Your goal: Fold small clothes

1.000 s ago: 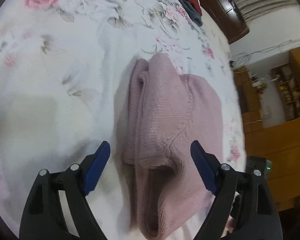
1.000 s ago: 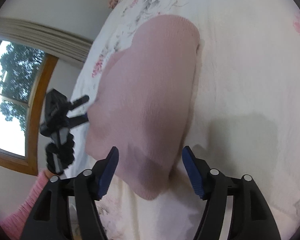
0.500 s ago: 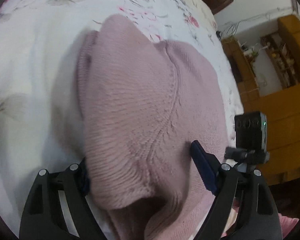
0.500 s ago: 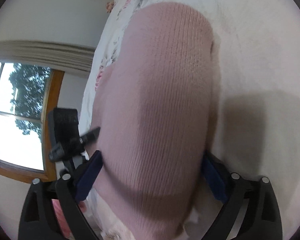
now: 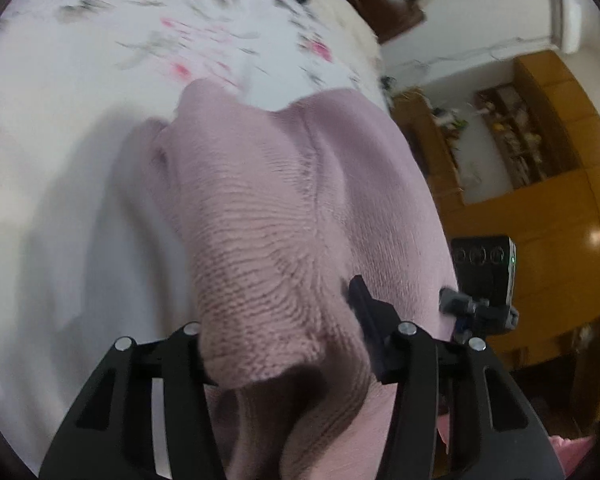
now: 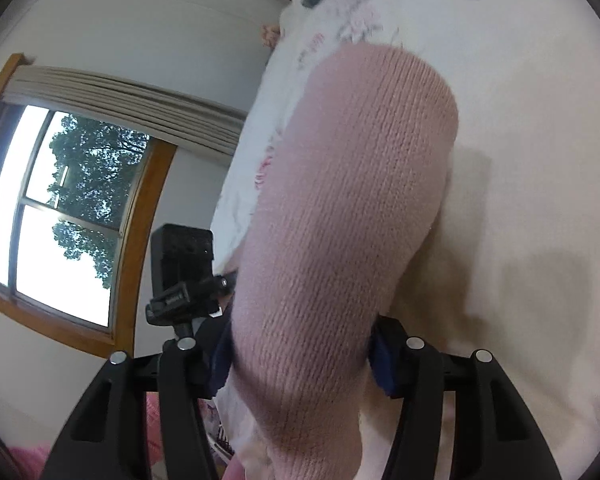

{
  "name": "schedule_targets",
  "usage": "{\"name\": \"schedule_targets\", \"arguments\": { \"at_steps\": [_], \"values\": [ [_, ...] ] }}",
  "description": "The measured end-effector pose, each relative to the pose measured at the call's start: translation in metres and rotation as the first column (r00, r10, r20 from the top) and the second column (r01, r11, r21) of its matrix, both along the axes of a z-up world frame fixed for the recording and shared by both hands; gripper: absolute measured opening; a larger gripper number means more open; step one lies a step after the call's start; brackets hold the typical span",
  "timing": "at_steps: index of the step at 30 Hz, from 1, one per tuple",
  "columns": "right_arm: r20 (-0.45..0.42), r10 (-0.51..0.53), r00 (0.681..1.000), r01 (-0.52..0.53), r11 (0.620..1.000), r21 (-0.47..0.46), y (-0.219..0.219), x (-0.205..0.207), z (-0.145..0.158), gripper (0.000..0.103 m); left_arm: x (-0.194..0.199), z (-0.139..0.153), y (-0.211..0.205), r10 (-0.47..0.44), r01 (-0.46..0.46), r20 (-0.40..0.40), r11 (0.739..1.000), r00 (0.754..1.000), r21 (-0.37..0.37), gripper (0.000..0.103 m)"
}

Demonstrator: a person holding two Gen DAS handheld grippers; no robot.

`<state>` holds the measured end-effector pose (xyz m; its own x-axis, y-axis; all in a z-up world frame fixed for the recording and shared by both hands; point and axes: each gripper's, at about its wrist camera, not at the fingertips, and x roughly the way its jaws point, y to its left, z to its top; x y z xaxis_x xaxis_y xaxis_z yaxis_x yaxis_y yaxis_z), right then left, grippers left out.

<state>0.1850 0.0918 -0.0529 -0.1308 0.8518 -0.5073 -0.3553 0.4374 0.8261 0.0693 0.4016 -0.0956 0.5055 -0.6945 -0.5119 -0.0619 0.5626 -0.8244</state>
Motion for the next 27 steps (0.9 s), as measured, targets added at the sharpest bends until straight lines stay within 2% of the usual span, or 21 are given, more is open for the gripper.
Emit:
{"name": "schedule_targets", "arguments": {
  "at_steps": [3, 6, 9, 13, 17, 20, 21, 23, 27],
  "values": [
    [0.008, -0.021, 1.000, 0.022, 1.000, -0.010, -0.048, -0.019, 0.023, 0.057, -0.019, 0.017, -0.045, -0.039, 0.040, 0.031, 0.999, 0.999, -0.006, 0.049],
    [-0.006, -0.043, 0.999, 0.043, 0.998, -0.041, -0.095, -0.045, 0.033, 0.057, -0.042, 0.025, -0.091, -0.072, 0.072, 0.045, 0.997, 0.996, 0.005, 0.049],
    [-0.012, -0.069, 0.998, 0.068, 0.993, -0.092, -0.136, -0.071, 0.034, 0.057, -0.059, 0.017, -0.129, -0.101, 0.101, 0.021, 0.995, 0.995, 0.011, 0.048],
    [-0.044, -0.135, 0.990, 0.126, 0.977, -0.170, -0.183, -0.096, 0.011, 0.057, -0.076, -0.009, -0.165, -0.135, 0.137, -0.040, 0.989, 0.990, 0.050, 0.047],
    [-0.069, -0.204, 0.977, 0.176, 0.941, -0.290, -0.215, -0.115, -0.040, 0.059, -0.098, -0.041, -0.172, -0.096, 0.107, -0.093, 0.987, 0.991, 0.122, 0.048],
    [-0.088, -0.236, 0.968, 0.206, 0.943, -0.261, -0.224, -0.120, -0.063, 0.064, -0.106, -0.059, -0.167, -0.063, 0.078, -0.116, 0.988, 0.991, 0.131, 0.056],
    [-0.094, -0.242, 0.966, 0.212, 0.944, -0.254, -0.225, -0.120, -0.065, 0.066, -0.107, -0.060, -0.167, -0.056, 0.072, -0.118, 0.987, 0.991, 0.141, 0.060],
    [-0.090, -0.244, 0.966, 0.215, 0.942, -0.257, -0.222, -0.122, -0.065, 0.069, -0.106, -0.061, -0.166, -0.046, 0.064, -0.126, 0.987, 0.991, 0.146, 0.062],
    [-0.043, -0.212, 0.976, 0.190, 0.933, -0.304, -0.207, -0.123, -0.049, 0.073, -0.111, -0.042, -0.167, -0.033, 0.058, -0.138, 0.981, 0.990, 0.183, 0.060]
  ]
}}
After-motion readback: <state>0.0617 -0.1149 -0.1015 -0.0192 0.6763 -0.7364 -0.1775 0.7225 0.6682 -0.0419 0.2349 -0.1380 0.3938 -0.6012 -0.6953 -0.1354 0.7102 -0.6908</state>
